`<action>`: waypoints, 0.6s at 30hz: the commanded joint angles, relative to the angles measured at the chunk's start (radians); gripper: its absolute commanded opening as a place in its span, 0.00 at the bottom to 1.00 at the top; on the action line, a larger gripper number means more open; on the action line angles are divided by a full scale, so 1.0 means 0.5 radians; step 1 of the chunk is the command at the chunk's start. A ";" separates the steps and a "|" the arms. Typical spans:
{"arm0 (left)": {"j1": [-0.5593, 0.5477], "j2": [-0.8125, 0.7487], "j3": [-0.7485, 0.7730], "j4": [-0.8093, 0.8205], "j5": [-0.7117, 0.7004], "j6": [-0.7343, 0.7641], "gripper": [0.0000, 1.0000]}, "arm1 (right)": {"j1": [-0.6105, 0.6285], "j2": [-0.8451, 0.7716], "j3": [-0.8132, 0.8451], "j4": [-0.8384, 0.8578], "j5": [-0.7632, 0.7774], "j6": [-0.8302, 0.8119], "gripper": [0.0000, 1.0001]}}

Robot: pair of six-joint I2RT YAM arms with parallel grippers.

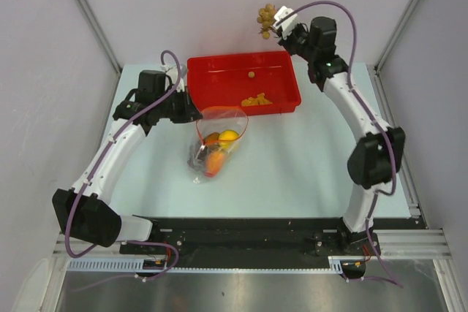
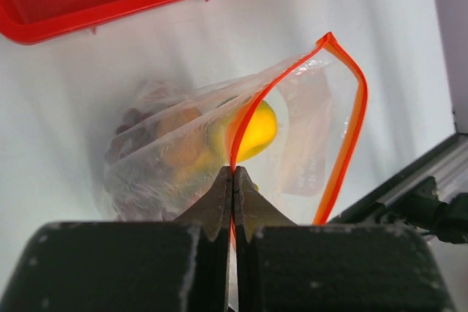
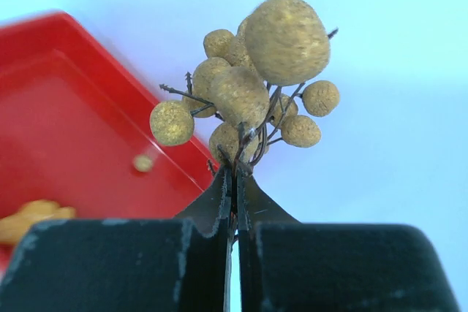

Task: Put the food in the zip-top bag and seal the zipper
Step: Pick up the fake fruit from the bin, then place the fake fruit in the zipper food storage bag.

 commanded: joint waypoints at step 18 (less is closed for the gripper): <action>0.012 -0.196 -0.102 0.130 0.398 -0.119 0.00 | 0.633 -1.359 -0.936 -1.034 -0.891 -0.781 0.00</action>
